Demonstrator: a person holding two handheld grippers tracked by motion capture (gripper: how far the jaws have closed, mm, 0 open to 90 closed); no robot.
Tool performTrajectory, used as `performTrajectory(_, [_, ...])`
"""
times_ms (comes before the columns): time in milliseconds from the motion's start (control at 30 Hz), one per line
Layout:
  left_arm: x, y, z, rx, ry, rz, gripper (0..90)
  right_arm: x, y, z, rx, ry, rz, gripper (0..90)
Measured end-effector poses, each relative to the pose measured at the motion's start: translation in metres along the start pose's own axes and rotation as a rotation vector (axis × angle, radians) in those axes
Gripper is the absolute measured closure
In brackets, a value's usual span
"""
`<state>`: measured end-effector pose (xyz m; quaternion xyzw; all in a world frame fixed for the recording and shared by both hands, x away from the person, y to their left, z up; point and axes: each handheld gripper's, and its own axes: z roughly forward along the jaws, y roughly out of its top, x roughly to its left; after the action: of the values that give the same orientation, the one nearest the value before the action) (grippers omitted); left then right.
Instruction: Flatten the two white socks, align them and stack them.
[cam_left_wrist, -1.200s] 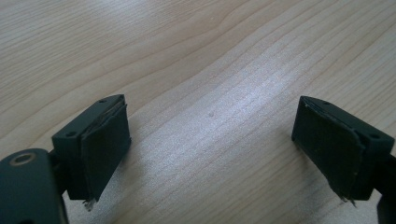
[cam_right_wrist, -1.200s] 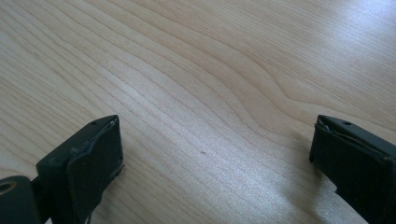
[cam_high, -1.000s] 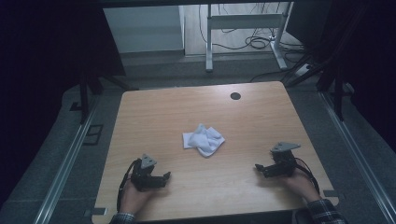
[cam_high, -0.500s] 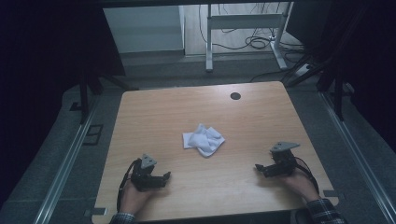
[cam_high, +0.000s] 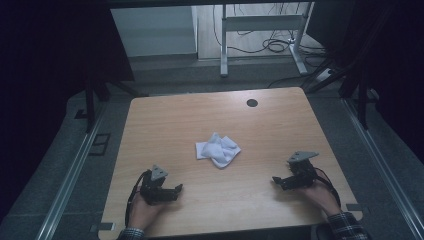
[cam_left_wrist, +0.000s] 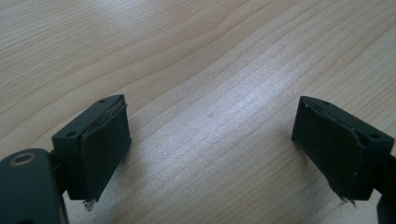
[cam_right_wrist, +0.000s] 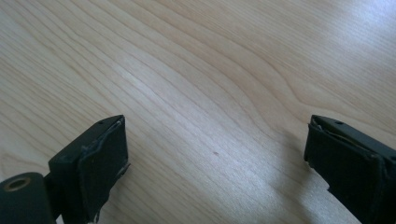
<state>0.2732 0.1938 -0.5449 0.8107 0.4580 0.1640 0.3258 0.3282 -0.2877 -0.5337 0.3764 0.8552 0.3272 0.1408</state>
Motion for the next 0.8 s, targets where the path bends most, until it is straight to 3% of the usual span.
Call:
performTrajectory(567, [0.000,0.000,0.000,0.000,0.001,-0.002,11.3,0.009,0.013,-0.003,-0.030,0.051,-0.004,6.8])
performTrajectory(800, [0.000,0.000,0.000,0.000,0.001,-0.001,11.3,0.013,0.014,-0.002,-0.014,0.052,-0.016,6.7])
